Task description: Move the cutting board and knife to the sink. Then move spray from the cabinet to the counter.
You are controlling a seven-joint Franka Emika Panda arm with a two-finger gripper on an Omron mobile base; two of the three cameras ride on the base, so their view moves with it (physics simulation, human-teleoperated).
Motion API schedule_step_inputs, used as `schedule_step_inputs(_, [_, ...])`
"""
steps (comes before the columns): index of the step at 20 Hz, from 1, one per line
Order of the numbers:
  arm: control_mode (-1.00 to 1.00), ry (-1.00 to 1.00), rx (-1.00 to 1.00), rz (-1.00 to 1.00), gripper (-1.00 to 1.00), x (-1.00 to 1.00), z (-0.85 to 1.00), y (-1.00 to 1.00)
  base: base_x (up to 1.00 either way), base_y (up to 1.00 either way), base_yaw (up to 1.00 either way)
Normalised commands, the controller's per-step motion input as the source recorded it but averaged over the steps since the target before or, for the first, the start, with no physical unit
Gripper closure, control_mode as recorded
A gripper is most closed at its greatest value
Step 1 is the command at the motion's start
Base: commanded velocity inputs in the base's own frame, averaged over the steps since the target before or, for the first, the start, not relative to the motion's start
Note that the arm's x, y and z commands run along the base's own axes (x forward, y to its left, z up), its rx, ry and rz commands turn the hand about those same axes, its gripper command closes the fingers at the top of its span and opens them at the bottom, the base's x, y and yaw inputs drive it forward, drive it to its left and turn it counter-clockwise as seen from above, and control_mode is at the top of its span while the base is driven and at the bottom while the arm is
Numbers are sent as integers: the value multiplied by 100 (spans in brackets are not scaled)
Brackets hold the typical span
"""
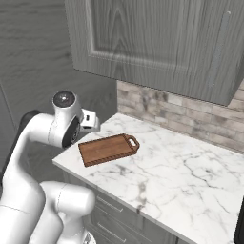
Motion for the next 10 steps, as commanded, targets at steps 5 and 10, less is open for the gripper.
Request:
schedule_step_inputs(5, [-100, 18, 0, 3, -100, 40, -23, 4, 0, 0, 0])
schedule_step_inputs(10, [-100, 7, 0, 4, -100, 25, -25, 0, 0, 0, 0])
